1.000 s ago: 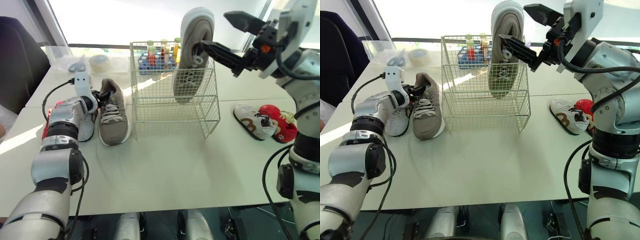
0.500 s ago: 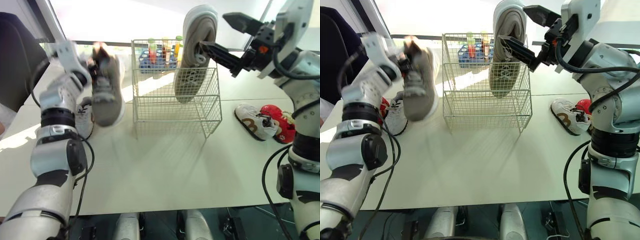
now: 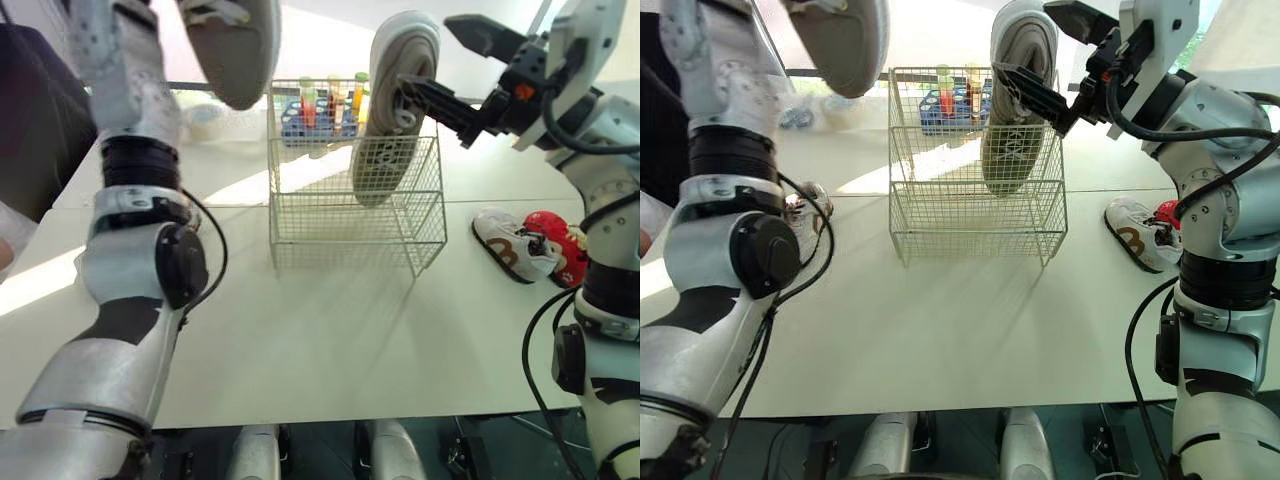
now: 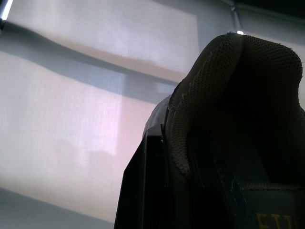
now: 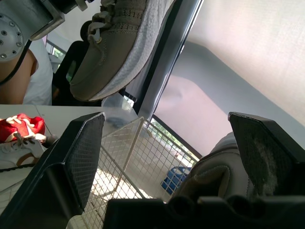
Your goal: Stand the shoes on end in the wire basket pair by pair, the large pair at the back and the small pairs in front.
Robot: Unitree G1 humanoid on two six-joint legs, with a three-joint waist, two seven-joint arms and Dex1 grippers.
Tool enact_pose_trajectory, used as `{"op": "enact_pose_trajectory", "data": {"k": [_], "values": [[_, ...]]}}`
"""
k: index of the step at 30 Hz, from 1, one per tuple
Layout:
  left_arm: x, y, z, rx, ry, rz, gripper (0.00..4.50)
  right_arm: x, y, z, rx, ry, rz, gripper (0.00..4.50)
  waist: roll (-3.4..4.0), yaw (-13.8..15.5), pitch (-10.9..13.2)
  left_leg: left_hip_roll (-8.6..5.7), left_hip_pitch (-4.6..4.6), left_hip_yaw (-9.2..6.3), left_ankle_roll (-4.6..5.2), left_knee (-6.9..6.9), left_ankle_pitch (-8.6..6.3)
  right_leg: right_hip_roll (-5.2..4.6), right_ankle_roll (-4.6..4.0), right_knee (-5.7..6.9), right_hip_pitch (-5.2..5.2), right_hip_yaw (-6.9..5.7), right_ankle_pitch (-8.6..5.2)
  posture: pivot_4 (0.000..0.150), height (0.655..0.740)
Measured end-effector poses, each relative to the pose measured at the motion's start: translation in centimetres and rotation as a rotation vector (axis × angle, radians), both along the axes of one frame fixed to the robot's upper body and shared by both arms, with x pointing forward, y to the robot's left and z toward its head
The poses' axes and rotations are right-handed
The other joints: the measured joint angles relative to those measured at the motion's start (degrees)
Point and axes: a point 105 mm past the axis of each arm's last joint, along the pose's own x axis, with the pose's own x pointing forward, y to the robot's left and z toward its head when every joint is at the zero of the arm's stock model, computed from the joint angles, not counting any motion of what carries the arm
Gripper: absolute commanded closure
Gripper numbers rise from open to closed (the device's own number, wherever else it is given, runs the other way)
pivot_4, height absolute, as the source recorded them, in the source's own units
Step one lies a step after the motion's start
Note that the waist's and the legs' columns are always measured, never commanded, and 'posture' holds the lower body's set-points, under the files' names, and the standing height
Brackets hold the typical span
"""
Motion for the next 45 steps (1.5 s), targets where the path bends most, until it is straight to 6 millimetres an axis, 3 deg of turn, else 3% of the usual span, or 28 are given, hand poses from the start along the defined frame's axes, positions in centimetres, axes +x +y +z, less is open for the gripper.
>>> {"op": "enact_pose_trajectory", "data": {"k": [6,10,14,18,21,25,29,32,35,39,43,45], "values": [[1.1,-3.6,-2.5,0.001,-0.022,-0.017,4.47,-0.8,0.1,0.5,-0.003,-0.030,-0.010,0.00,-0.01,0.35,0.01,0.00,-0.05,-0.02,0.02,0.00,-0.01,0.00,0.00,-0.02,-0.03,0.00,0.00,0.150,0.7400],[0.3,-5.2,-3.3,0.043,-0.097,0.020,4.47,-1.1,-0.2,0.3,0.002,-0.027,-0.034,0.00,-0.01,0.40,0.01,0.00,-0.09,-0.01,0.05,-0.01,-0.03,0.00,0.00,-0.05,-0.06,0.00,0.00,0.150,0.7400],[-0.5,-6.4,-3.6,0.086,-0.162,0.070,4.47,-1.3,-0.2,0.4,0.006,-0.028,-0.053,0.00,-0.01,0.39,0.01,0.00,-0.08,-0.03,0.06,0.00,-0.04,0.00,0.00,-0.04,-0.06,0.00,0.00,0.150,0.7400],[0.4,-7.0,-4.2,0.100,-0.098,0.072,4.47,-1.7,0.0,0.5,0.011,-0.031,-0.057,0.00,-0.01,0.38,0.01,0.00,-0.09,-0.05,0.07,0.01,-0.04,0.00,0.00,-0.03,-0.06,0.00,0.00,0.150,0.7400],[2.4,-6.2,-4.6,0.114,0.039,0.078,4.47,-1.8,0.1,0.4,0.011,-0.024,-0.054,0.00,-0.01,0.33,0.01,0.00,-0.09,-0.07,0.08,0.01,-0.04,0.00,0.00,-0.01,-0.08,0.00,-0.01,0.150,0.7400],[6.0,-2.1,-5.2,0.107,0.345,0.125,4.47,-1.9,0.0,0.1,0.014,-0.010,-0.055,0.00,-0.01,-0.27,0.01,0.01,-0.07,-0.08,0.08,-0.04,-0.04,0.01,0.01,0.07,-0.12,0.00,-0.01,0.150,0.7400],[8.1,1.7,-7.2,0.074,0.612,0.151,4.47,-1.8,0.0,-0.1,0.017,-0.001,-0.053,0.00,-0.01,-0.77,0.01,0.00,-0.09,-0.09,0.08,-0.04,-0.04,0.00,0.04,0.09,-0.11,-0.01,-0.04,0.150,0.7400],[9.0,3.6,-10.0,0.095,0.811,0.151,4.47,-1.7,0.2,-0.3,0.014,0.007,-0.040,0.00,0.01,-1.00,0.00,0.00,-0.03,-0.07,0.08,-0.02,-0.04,0.00,0.05,0.07,-0.03,-0.01,-0.04,0.150,0.7400],[9.5,5.1,-14.1,0.099,0.988,0.131,4.47,-1.4,0.1,-0.4,0.020,0.014,-0.041,0.00,0.01,-0.92,0.00,0.00,0.01,-0.11,0.05,-0.03,-0.02,0.00,0.04,0.15,-0.03,-0.01,-0.04,0.150,0.7400],[8.9,5.4,-17.9,0.160,1.126,0.128,4.47,-1.4,0.4,-0.6,0.016,0.022,-0.027,0.00,0.01,-0.73,-0.01,-0.01,-0.01,-0.09,0.05,0.04,-0.03,0.00,0.04,0.11,0.02,-0.01,-0.03,0.150,0.7400],[7.9,5.1,-24.0,0.253,1.309,0.123,4.47,-1.3,0.5,-0.7,0.014,0.025,-0.022,0.00,0.01,-0.97,0.00,0.00,-0.05,-0.09,0.04,0.05,-0.01,0.00,0.04,0.17,-0.05,-0.01,-0.03,0.150,0.7400],[7.3,5.0,-25.7,0.282,1.370,0.110,4.47,-1.4,0.5,-0.7,0.013,0.025,-0.022,0.00,0.00,-0.98,0.01,0.00,-0.08,-0.10,0.02,0.03,0.00,0.01,0.04,0.17,-0.09,-0.01,-0.03,0.150,0.7400]]}}
